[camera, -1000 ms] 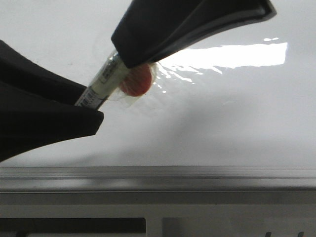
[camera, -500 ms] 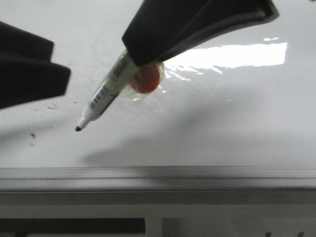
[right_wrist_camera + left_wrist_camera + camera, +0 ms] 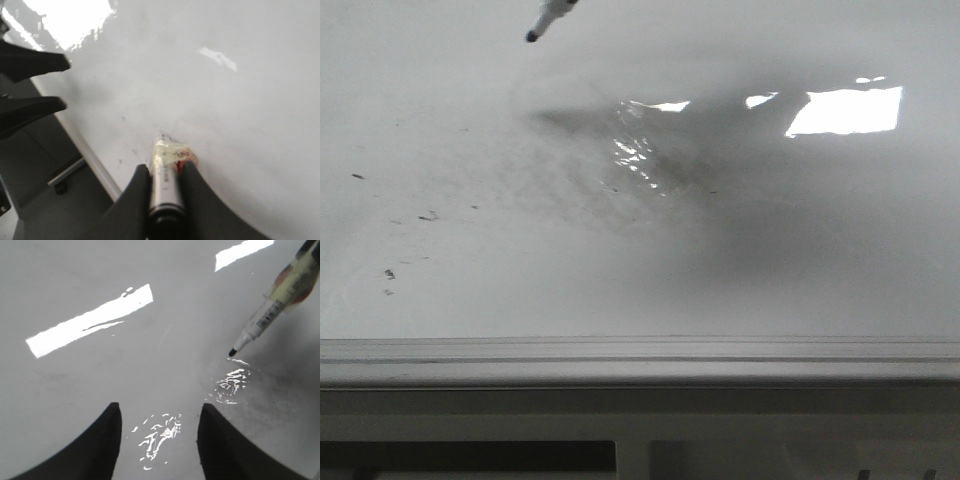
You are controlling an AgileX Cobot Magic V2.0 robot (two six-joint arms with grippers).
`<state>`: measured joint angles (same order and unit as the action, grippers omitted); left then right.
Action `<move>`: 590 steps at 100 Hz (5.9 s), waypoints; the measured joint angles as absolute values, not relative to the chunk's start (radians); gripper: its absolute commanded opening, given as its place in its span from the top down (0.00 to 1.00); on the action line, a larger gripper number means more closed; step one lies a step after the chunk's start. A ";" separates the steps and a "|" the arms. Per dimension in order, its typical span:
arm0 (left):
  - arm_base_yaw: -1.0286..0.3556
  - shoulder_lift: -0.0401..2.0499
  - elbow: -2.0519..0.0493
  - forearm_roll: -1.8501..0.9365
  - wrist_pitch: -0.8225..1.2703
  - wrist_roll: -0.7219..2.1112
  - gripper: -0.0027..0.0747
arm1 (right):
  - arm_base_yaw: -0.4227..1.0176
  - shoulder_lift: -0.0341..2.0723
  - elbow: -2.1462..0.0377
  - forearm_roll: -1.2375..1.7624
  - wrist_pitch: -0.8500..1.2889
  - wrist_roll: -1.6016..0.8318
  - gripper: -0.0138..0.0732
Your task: Write number 8 on whiteboard
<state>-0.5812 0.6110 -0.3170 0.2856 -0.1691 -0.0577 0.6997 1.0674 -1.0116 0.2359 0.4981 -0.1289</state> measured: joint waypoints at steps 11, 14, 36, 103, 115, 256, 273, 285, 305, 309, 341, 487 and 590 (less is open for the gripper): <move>-0.577 0.611 -0.317 0.284 -0.167 -0.058 0.54 | 0.637 1.096 -1.048 0.221 0.523 -0.125 0.90; -0.577 0.611 -0.317 0.284 -0.165 -0.058 0.54 | 0.627 1.101 -1.055 0.214 0.523 -0.125 0.90; -0.577 0.610 -0.317 0.272 -0.188 -0.058 0.54 | 0.594 1.153 -1.073 0.224 0.541 -0.111 0.90; -0.577 0.610 -0.317 0.262 -0.194 -0.058 0.55 | 0.704 1.142 -1.057 0.019 0.597 0.134 0.90; -0.577 0.610 -0.317 0.262 -0.194 -0.058 0.55 | 0.681 1.117 -1.057 -0.045 0.557 0.191 0.90; -0.804 1.005 -0.317 0.372 -0.437 -0.058 0.78 | 0.961 1.193 -1.057 0.013 0.641 0.201 0.90; -0.807 1.005 -0.317 0.398 -0.437 -0.050 0.99 | 0.961 1.193 -1.057 0.013 0.628 0.201 0.90; -0.807 1.007 -0.317 0.407 -0.437 -0.041 0.99 | 0.961 1.193 -1.057 0.013 0.628 0.201 0.84; -0.808 1.007 -0.317 0.394 -0.432 -0.055 0.99 | 0.961 1.193 -1.057 0.013 0.620 0.201 0.48; -0.808 1.007 -0.317 0.378 -0.411 -0.066 0.99 | 0.961 1.193 -1.057 0.013 0.620 0.201 0.46; -0.802 0.969 -0.317 -0.185 -0.268 -0.118 0.99 | 0.961 1.193 -1.057 0.013 0.639 0.201 0.46; -0.769 0.482 -0.284 -0.219 -0.170 -0.117 0.99 | 0.961 0.857 -0.739 -0.270 0.219 0.203 0.91; -0.769 0.161 -0.098 -0.196 -0.017 -0.062 0.99 | 0.961 0.338 -0.184 -0.336 0.036 0.191 0.91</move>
